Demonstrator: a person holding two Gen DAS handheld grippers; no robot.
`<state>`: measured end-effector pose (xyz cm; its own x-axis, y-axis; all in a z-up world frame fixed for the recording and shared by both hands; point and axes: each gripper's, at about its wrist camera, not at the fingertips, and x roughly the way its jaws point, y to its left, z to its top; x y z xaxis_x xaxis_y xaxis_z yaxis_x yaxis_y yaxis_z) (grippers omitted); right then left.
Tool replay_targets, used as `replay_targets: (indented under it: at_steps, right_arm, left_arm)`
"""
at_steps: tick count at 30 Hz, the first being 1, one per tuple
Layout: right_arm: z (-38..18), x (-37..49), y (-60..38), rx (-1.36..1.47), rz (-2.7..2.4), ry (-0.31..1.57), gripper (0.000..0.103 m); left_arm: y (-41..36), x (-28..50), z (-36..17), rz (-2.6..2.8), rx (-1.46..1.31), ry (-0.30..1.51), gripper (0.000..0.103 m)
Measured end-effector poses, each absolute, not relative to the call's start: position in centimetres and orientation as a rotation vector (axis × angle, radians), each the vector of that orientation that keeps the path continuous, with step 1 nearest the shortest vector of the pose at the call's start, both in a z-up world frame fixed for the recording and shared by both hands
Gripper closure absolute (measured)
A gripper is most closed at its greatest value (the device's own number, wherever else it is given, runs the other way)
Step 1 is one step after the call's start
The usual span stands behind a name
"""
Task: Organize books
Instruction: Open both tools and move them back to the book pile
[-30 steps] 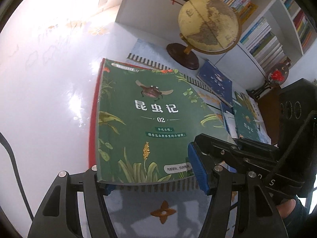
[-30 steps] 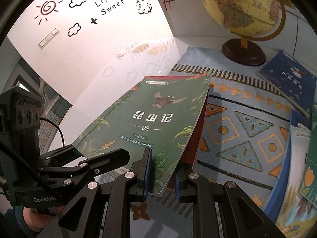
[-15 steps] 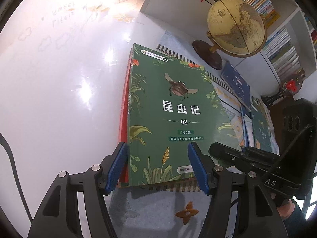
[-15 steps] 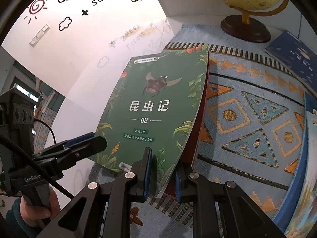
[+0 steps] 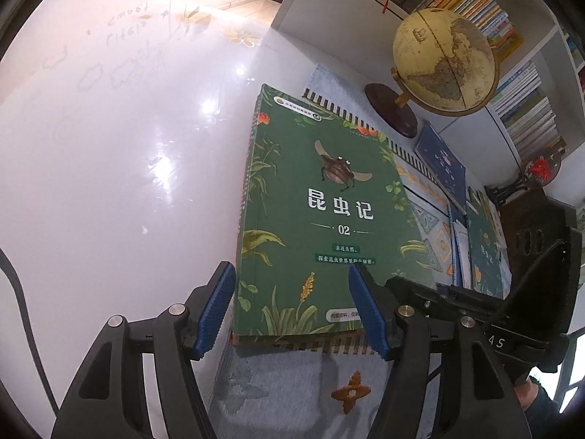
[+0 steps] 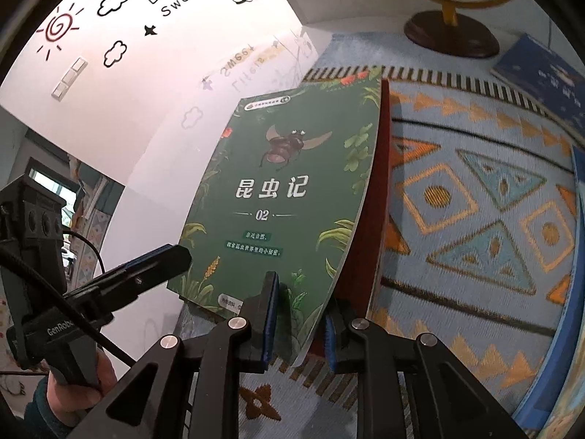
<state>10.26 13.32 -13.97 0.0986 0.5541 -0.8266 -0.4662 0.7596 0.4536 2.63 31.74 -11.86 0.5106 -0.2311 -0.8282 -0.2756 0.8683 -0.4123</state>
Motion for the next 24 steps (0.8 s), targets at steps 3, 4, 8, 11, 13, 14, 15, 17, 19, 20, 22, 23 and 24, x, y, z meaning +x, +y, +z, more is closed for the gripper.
replay_targets:
  at_steps: [3,4,8,11,13,14,15,17,19,20,22,23,24]
  right_arm:
    - [-13.6,10.2,12.7,0.074,0.739,1.288,0.066]
    - [-13.5,10.3,12.6,0.068,0.729,1.285,0.059]
    - [-13.2,9.9,10.9,0.058,0.691,1.275,0.054]
    - [-13.0,9.4,9.4,0.079,0.668,1.270,0.054]
    - [-12.8,9.1,8.6,0.087,0.656,1.267,0.054]
    - [-12.7,8.9,8.0,0.090,0.649,1.264,0.054]
    - [-12.5,8.6,7.3,0.080,0.641,1.261,0.054]
    - [-12.0,8.0,6.3,0.074,0.620,1.249,0.054]
    - [-11.4,7.2,5.2,0.067,0.596,1.238,0.054]
    - [-11.1,6.8,4.7,0.063,0.581,1.230,0.054]
    - [-10.5,6.1,2.9,0.059,0.552,1.214,0.054]
    - [-10.2,5.7,1.9,0.059,0.535,1.206,0.054]
    - [-9.9,5.5,0.7,0.061,0.519,1.197,0.054]
  left_arm:
    - [31.6,2.4,-11.5,0.031,-0.527,1.046,0.041]
    - [31.5,2.3,-11.4,0.031,-0.527,1.044,0.041]
    - [31.3,1.9,-10.9,0.029,-0.526,1.036,0.041]
    - [30.6,1.7,-10.4,0.020,-0.522,1.028,0.041]
    - [29.7,1.7,-9.8,0.004,-0.512,1.021,0.041]
    - [29.2,1.8,-9.6,-0.007,-0.504,1.018,0.041]
    - [28.5,1.9,-9.3,-0.019,-0.496,1.018,0.041]
    - [26.9,2.3,-9.1,-0.050,-0.485,1.025,0.041]
    - [25.2,2.5,-8.9,-0.082,-0.475,1.032,0.041]
    - [23.9,2.7,-8.9,-0.109,-0.463,1.038,0.041]
    - [21.8,3.0,-8.7,-0.145,-0.445,1.047,0.041]
    - [20.5,3.2,-8.6,-0.166,-0.436,1.050,0.041]
    - [19.1,3.4,-8.5,-0.188,-0.428,1.054,0.041]
